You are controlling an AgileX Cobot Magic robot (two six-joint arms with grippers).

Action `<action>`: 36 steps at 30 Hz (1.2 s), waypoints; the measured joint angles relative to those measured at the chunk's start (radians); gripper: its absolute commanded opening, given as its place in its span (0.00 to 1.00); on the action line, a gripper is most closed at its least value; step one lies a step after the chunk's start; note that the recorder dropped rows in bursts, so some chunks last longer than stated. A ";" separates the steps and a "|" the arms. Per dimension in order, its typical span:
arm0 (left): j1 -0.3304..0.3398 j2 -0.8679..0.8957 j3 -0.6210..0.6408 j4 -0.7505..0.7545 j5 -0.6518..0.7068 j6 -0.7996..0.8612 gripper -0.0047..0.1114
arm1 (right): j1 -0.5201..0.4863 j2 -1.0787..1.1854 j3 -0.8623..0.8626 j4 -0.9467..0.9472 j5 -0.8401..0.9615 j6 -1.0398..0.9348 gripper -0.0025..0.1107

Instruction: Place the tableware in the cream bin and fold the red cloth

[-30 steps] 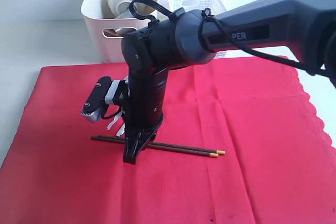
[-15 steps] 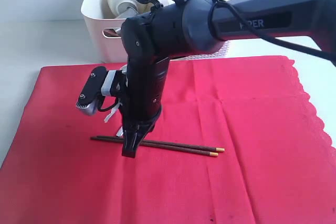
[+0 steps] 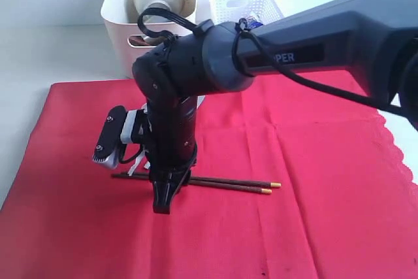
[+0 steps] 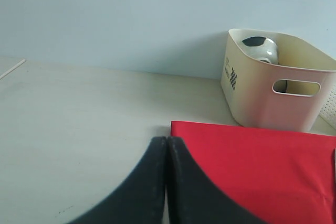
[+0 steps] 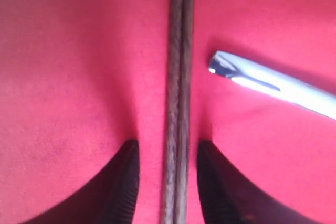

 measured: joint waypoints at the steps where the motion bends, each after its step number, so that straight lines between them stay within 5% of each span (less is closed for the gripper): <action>1: 0.000 0.000 0.000 0.000 0.000 0.000 0.06 | 0.000 0.000 0.000 0.000 0.005 -0.002 0.26; 6: 0.000 0.000 0.000 0.000 0.000 0.000 0.06 | 0.004 0.000 0.000 0.006 0.031 -0.083 0.02; 36: 0.000 0.000 0.000 0.000 0.000 0.000 0.06 | 0.004 -0.104 0.006 -0.015 0.032 -0.328 0.04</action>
